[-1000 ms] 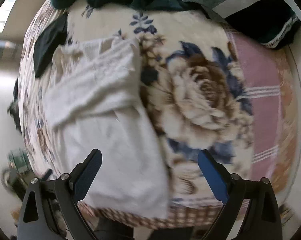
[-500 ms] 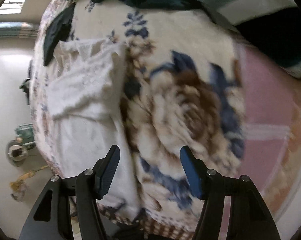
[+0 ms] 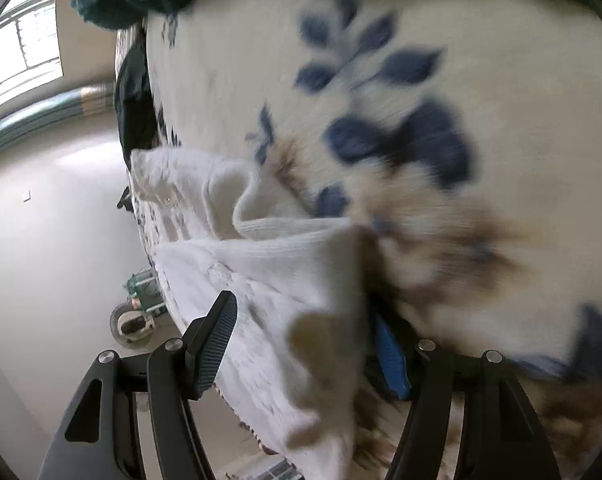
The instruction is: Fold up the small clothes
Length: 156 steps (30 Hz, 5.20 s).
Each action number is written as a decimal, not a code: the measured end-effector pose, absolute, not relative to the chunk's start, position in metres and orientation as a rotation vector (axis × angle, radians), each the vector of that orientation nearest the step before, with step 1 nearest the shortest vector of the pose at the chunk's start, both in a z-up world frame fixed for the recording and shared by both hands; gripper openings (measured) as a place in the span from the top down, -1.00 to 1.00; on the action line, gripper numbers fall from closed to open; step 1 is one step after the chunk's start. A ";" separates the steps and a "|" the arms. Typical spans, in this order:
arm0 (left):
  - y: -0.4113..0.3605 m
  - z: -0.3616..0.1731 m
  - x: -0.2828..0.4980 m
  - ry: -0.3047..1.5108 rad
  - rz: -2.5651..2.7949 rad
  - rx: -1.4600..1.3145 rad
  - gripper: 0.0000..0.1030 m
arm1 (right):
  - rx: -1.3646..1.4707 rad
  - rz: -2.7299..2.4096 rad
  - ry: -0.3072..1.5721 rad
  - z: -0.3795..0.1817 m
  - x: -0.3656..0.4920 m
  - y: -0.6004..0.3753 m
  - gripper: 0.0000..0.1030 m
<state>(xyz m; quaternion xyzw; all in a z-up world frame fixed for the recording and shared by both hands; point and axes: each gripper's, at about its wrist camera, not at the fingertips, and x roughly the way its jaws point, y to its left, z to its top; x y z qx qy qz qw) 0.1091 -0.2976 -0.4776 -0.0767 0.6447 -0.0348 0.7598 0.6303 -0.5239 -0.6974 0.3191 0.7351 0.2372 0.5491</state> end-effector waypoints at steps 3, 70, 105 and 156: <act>-0.271 -0.463 0.105 1.386 -0.042 -0.200 0.87 | 0.667 0.511 1.734 -0.690 0.629 -0.502 0.64; 0.037 -0.549 0.096 1.545 -0.004 -0.402 0.85 | 0.994 -0.155 1.766 -0.649 0.122 -0.378 0.97; 0.068 -0.546 0.089 1.557 -0.063 -0.411 0.91 | 1.249 -0.210 1.704 -0.661 0.077 -0.345 0.94; 0.119 -0.512 0.379 1.269 -0.320 -0.598 -0.49 | 0.615 0.162 1.493 -0.566 0.466 -0.226 -0.31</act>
